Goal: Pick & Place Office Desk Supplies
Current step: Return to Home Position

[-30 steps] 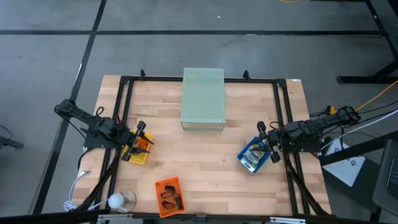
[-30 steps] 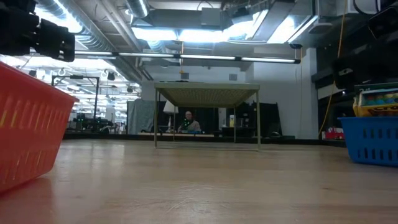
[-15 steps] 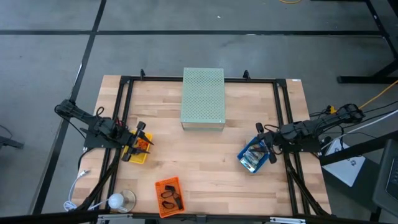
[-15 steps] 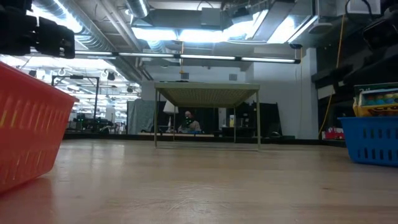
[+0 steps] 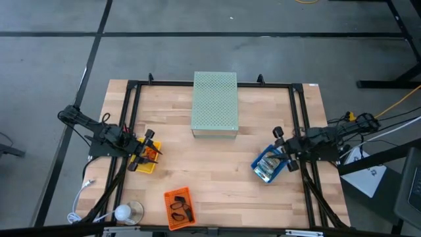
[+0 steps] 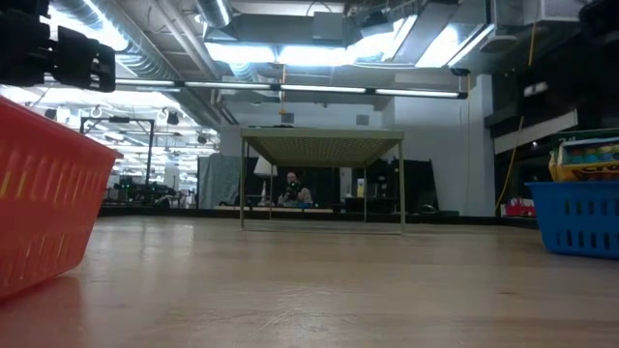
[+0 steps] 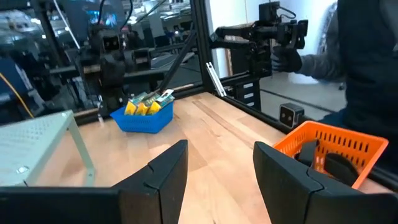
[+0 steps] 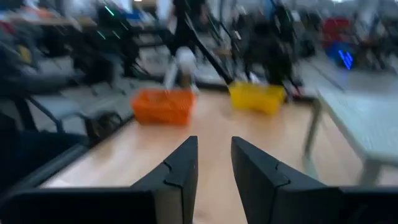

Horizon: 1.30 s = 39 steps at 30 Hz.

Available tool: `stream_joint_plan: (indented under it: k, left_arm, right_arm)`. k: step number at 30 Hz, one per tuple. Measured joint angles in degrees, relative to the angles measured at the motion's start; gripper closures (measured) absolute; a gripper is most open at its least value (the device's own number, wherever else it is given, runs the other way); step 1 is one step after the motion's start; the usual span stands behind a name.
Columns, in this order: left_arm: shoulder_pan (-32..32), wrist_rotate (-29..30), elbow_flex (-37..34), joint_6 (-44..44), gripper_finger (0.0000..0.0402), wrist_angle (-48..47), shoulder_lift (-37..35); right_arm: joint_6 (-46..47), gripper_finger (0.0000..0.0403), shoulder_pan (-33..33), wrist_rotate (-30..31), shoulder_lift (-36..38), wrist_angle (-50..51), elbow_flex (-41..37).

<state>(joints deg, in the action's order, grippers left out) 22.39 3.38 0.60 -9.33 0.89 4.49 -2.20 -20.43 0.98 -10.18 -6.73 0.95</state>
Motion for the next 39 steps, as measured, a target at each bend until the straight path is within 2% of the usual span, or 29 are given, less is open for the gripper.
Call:
stream_joint_plan:
  k: [4, 11, 17, 39]
  left_arm:
    - [0.0, -0.46, 0.0, 4.0, 0.0222, -0.08, 0.24]
    - [0.0, -2.47, 0.0, 5.72, 0.0222, -0.41, 3.28]
    - [0.0, -2.9, 0.0, 6.54, 0.0221, 0.26, 6.16]
    - [0.0, -2.84, 0.0, 5.51, 0.0222, 1.42, 6.19]
  right_arm:
    - [-0.84, 0.0304, -0.02, -3.11, 9.96, 6.55, 0.02]
    - [-1.86, 0.0304, 0.6, -4.86, 10.19, 5.53, 0.2]
    - [-2.99, 0.0305, 0.55, -8.85, 10.19, 5.22, 0.2]
    - [-2.9, 0.0305, 0.57, -8.97, 10.19, 5.08, 0.2]
